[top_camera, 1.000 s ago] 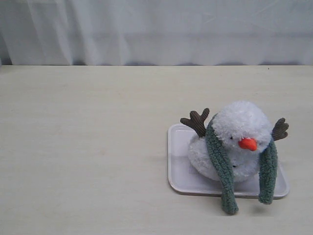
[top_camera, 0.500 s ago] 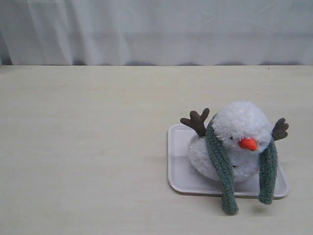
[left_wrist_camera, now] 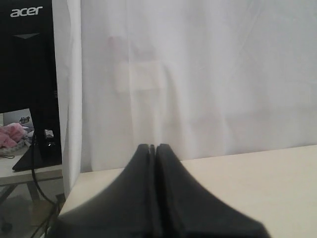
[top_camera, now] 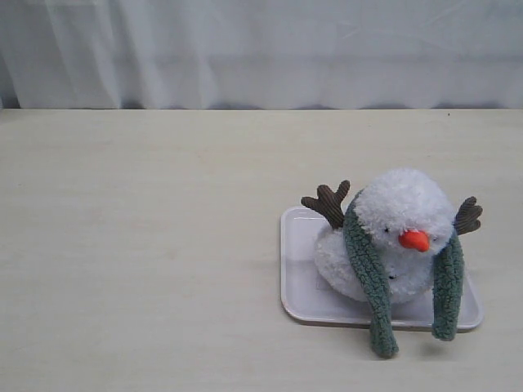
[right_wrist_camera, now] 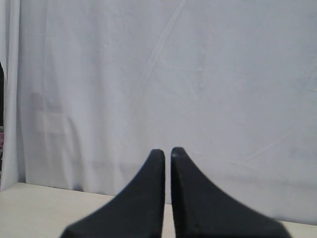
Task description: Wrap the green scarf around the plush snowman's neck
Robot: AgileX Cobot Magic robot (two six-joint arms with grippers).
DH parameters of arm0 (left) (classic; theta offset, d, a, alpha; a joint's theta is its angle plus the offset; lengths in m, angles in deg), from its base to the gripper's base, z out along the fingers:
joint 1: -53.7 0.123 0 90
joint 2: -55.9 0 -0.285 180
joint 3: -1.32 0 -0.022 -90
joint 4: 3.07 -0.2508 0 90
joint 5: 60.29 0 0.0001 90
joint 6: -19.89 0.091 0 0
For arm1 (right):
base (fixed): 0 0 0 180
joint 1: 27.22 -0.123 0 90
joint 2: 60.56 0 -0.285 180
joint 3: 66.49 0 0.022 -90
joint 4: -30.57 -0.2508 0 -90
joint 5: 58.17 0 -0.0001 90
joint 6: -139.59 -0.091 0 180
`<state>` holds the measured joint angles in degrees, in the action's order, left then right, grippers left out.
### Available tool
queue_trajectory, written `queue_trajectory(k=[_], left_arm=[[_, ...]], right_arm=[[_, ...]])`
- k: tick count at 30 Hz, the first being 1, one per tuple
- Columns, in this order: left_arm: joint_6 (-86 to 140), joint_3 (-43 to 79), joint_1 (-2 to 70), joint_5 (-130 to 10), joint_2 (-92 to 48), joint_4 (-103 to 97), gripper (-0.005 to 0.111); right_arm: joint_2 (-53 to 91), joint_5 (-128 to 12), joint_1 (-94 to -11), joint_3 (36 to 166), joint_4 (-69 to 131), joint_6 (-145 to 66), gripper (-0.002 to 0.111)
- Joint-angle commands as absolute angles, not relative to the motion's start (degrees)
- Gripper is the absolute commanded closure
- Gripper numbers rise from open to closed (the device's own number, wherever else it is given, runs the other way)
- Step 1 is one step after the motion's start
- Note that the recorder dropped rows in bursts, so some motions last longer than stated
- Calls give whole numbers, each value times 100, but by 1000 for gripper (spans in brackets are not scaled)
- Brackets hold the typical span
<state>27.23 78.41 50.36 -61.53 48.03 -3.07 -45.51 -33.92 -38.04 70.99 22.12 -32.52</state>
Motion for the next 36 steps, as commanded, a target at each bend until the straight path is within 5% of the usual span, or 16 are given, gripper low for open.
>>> queue_trajectory(k=[1,16,36], left_arm=[[2928,7854,5040,-6122,4811,-236,107],[2694,7854,5040,-4234,4811,-190,107],[2715,7854,5040,-4250,4811,-225,107]], right_arm=[[-4581,-3431,-3787,7082,2202,-3271,104],[-4581,-3431,-3787,7082,2202,-3271,104],[-4581,-3431,-3787,7082,2202,-3271,104]])
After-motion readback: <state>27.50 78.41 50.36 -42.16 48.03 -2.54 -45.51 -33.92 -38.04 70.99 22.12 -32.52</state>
